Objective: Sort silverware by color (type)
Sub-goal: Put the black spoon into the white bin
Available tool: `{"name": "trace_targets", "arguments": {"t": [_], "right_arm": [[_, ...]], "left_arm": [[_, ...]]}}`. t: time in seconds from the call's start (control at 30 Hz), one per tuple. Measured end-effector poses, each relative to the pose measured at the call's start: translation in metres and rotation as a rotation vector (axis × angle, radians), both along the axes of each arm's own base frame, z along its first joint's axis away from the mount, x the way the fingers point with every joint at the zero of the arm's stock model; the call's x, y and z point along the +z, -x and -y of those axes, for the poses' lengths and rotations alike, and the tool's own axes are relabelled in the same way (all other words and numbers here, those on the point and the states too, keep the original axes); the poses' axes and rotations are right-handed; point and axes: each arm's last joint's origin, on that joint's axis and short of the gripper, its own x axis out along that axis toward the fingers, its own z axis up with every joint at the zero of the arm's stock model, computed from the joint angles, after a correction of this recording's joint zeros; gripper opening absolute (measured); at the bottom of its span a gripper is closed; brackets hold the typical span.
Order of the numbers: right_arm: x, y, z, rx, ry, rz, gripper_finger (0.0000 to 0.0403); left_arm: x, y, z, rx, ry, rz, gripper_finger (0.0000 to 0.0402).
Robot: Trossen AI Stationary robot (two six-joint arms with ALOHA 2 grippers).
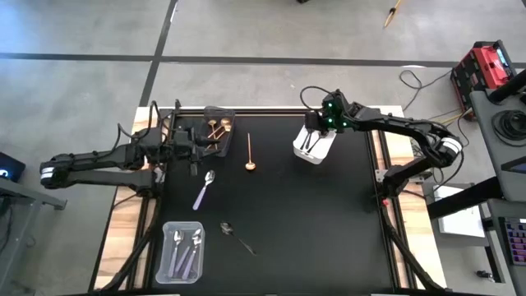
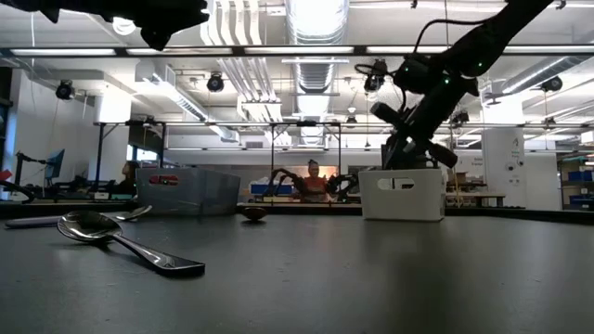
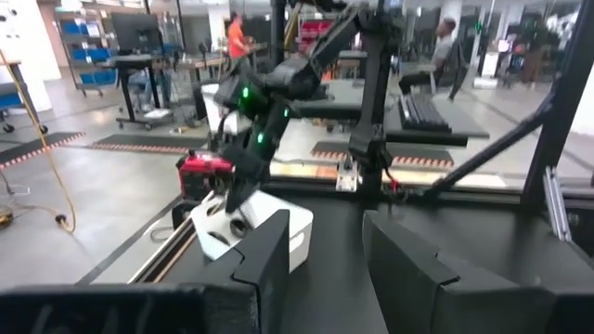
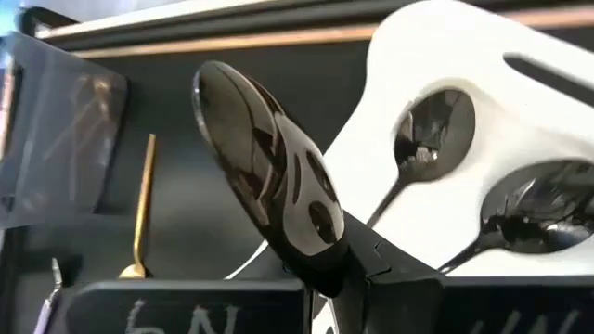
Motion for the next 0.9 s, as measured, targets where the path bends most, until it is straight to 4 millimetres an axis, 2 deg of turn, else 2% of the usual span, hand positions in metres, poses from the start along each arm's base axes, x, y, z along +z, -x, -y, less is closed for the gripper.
{"name": "trace_targets", "arguments": {"t": [0.23,0.9], "right_arm": [[-0.0094,-0.0027,0.0023,-0.011,-0.042,-0.013,0.0009],[-0.01,-0.002,0.0023,-0.024,-0.036,-0.029,0.0009]], "left_arm": [[-0.0115,-0.0026,-0.0005,0.0,-0.001,0.046,0.0121],[-0.0065,-0.0065,-0.0004,-0.025,-0.011,0.066,0.0121]]}}
